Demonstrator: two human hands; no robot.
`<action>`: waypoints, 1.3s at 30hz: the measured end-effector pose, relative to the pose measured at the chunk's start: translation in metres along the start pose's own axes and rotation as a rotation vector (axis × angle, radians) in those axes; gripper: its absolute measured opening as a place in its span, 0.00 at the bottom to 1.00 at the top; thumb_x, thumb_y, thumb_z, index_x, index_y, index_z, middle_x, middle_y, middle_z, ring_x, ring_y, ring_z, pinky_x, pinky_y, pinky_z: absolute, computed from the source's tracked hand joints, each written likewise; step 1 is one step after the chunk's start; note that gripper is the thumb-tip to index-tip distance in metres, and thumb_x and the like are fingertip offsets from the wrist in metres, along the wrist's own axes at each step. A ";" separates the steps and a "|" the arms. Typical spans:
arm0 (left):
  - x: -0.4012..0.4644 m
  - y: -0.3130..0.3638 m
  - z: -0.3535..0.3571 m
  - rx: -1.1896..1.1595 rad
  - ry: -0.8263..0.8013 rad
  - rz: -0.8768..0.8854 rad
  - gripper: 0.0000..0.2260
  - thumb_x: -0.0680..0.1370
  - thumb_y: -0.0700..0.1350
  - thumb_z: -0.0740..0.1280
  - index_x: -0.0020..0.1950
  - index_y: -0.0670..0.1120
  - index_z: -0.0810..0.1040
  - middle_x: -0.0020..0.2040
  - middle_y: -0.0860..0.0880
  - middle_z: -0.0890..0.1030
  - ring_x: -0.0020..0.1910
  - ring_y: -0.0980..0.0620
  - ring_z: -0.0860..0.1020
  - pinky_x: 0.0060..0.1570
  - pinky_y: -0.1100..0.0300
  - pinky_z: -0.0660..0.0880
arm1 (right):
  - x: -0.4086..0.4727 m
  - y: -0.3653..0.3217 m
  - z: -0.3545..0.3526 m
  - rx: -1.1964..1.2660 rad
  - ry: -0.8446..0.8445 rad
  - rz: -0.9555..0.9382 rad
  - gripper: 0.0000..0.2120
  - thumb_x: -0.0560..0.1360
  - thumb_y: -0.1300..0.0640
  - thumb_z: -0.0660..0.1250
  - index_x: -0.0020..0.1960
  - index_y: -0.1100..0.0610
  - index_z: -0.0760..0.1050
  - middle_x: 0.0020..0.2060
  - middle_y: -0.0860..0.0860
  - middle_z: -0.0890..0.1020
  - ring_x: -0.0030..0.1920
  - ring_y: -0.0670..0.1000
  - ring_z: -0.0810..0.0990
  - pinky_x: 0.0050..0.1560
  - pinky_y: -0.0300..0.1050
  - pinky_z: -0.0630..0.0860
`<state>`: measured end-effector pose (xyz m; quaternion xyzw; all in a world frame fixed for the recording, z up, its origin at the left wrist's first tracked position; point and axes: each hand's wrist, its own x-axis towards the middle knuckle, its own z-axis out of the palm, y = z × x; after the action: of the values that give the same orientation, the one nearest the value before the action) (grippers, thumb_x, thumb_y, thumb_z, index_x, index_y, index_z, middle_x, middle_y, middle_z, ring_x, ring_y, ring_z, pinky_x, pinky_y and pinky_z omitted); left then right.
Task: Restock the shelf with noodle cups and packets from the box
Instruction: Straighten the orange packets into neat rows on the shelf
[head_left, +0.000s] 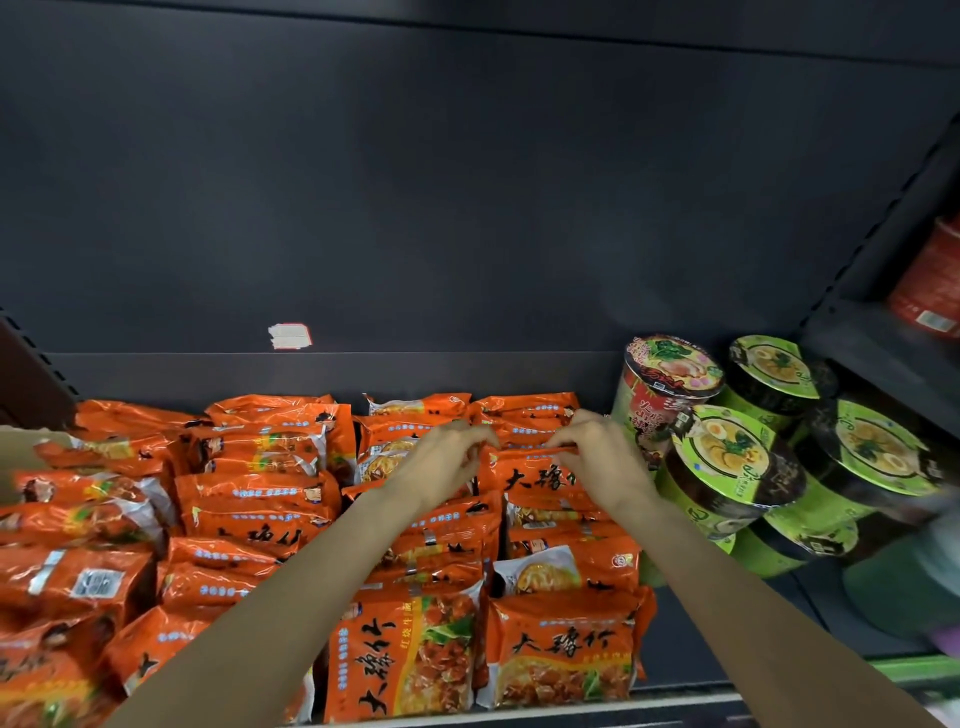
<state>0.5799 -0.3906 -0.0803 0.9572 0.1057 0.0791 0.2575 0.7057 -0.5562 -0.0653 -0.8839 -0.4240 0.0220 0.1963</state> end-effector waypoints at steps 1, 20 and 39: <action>-0.001 0.000 0.000 0.020 -0.020 -0.001 0.14 0.77 0.37 0.66 0.61 0.50 0.76 0.50 0.50 0.75 0.48 0.53 0.77 0.51 0.60 0.77 | 0.002 -0.001 0.001 -0.024 -0.018 -0.010 0.11 0.72 0.60 0.71 0.54 0.52 0.81 0.52 0.49 0.79 0.54 0.50 0.77 0.58 0.47 0.75; 0.001 0.030 0.019 0.290 -0.105 0.154 0.11 0.78 0.46 0.65 0.59 0.50 0.79 0.57 0.51 0.75 0.61 0.52 0.68 0.63 0.55 0.61 | -0.041 0.017 0.005 -0.028 -0.198 0.154 0.13 0.75 0.61 0.67 0.60 0.55 0.77 0.59 0.52 0.74 0.61 0.52 0.72 0.63 0.47 0.71; -0.020 0.012 0.009 0.039 0.051 -0.081 0.06 0.77 0.42 0.67 0.52 0.48 0.81 0.50 0.51 0.83 0.50 0.53 0.79 0.53 0.56 0.77 | -0.042 0.001 0.002 0.069 -0.016 0.278 0.14 0.77 0.66 0.62 0.60 0.55 0.77 0.53 0.53 0.81 0.44 0.48 0.80 0.41 0.34 0.78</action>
<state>0.5638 -0.4097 -0.0835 0.9546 0.1524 0.0910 0.2392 0.6798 -0.5879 -0.0725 -0.9267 -0.2978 0.0704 0.2182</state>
